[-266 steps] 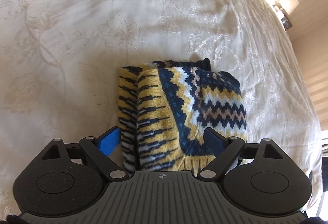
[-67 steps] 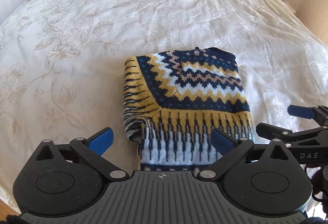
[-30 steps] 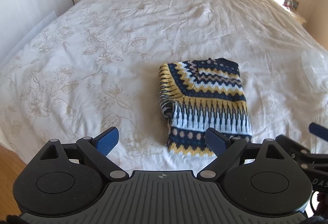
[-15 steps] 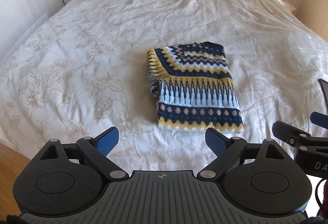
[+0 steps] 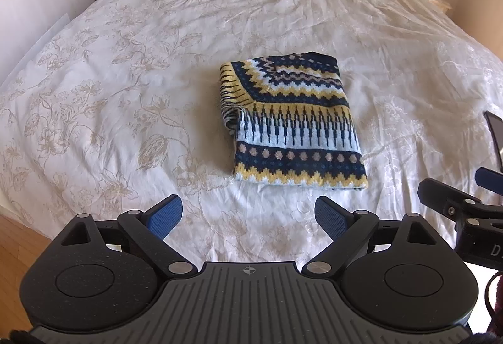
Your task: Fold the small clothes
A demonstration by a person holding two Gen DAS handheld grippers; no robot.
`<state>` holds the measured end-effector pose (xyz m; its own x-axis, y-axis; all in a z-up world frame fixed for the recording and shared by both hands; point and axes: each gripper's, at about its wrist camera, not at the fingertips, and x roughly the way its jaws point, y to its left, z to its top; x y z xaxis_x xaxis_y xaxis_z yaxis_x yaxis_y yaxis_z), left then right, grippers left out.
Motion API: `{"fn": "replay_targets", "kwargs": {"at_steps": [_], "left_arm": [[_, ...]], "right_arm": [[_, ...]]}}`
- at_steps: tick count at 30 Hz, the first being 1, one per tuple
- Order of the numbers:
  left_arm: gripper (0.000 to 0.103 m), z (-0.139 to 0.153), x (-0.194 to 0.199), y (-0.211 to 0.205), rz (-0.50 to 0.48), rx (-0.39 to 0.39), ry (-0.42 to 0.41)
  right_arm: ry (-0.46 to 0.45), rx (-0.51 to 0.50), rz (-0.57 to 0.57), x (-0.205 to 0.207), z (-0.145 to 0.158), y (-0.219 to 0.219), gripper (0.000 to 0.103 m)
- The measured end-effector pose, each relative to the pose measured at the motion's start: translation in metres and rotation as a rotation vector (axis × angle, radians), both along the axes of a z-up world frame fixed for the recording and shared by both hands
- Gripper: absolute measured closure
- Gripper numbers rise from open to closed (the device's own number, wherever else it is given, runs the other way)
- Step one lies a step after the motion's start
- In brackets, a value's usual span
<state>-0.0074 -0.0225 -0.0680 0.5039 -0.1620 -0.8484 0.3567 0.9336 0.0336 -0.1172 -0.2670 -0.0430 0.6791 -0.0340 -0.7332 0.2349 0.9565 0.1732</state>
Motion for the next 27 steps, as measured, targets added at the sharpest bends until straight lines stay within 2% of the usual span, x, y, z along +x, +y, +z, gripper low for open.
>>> {"fn": "replay_targets", "kwargs": {"at_steps": [27], "left_arm": [[0.011, -0.0041, 0.0046, 0.0018, -0.020, 0.013, 0.008]], "right_arm": [[0.007, 0.013, -0.014, 0.0040, -0.0021, 0.0092, 0.001]]}}
